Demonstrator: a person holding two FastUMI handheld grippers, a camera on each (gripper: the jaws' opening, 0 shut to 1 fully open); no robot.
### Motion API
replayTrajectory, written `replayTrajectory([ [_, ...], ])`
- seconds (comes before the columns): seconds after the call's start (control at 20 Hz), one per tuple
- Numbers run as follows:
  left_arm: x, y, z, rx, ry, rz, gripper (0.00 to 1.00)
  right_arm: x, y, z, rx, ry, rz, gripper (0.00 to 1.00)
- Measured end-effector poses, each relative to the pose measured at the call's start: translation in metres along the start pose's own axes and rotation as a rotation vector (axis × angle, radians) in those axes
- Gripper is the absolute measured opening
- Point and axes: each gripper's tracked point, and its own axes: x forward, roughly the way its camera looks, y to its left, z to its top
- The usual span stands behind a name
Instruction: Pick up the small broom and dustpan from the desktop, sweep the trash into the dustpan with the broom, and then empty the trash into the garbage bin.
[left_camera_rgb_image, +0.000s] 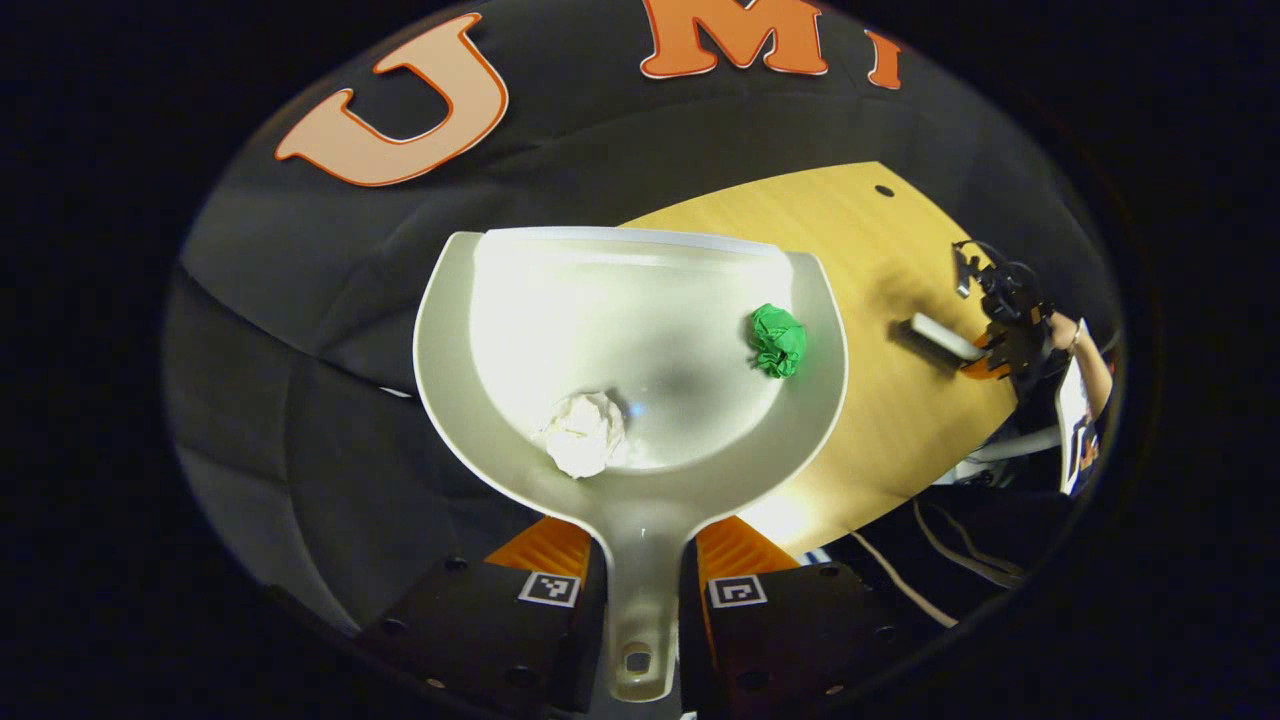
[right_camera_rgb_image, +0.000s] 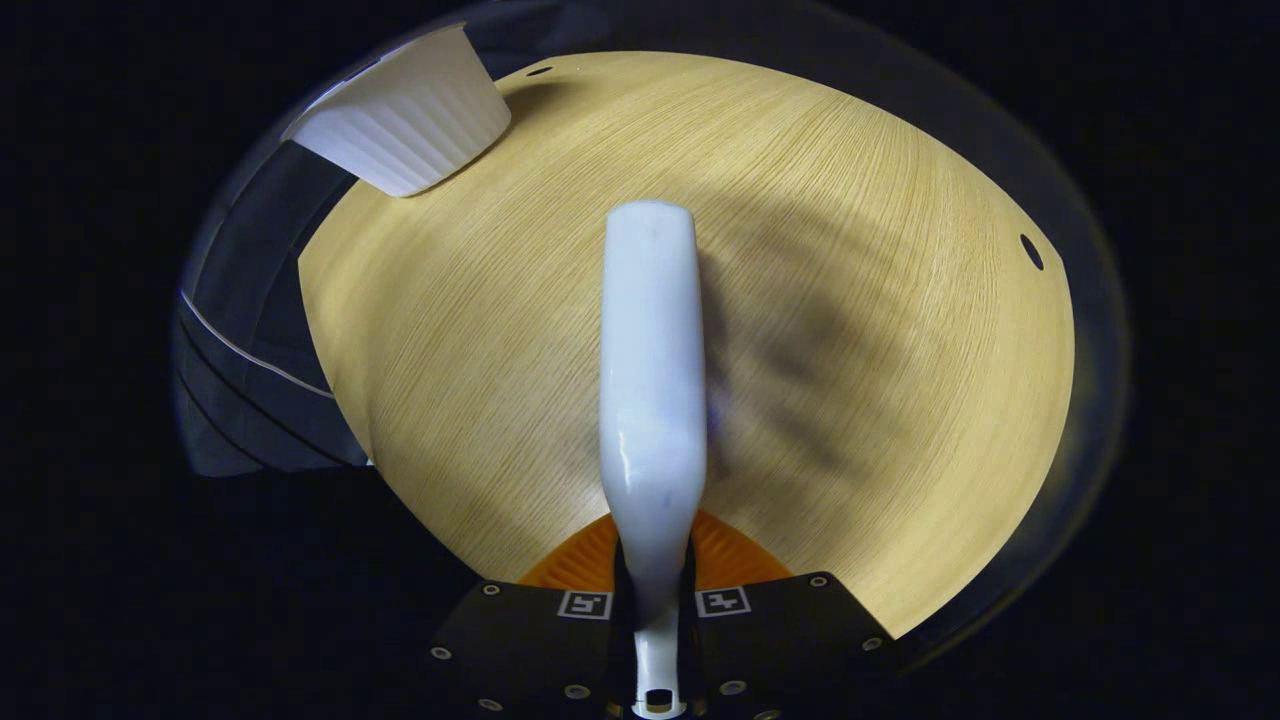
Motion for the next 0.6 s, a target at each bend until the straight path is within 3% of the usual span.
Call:
replayTrajectory([
  [0.25,0.005,0.029,-0.003,0.135,0.075,0.117,0.32,-0.008,-0.002,0.006,0.021,-0.025,0.013,0.15],
  [0.45,0.009,0.042,0.003,0.305,0.124,0.215,0.32,-0.009,0.002,0.0,0.019,-0.027,0.004,0.15],
  [0.6,0.014,0.046,0.016,0.416,0.135,0.248,0.32,-0.009,0.002,0.001,0.019,-0.029,0.008,0.15],
])
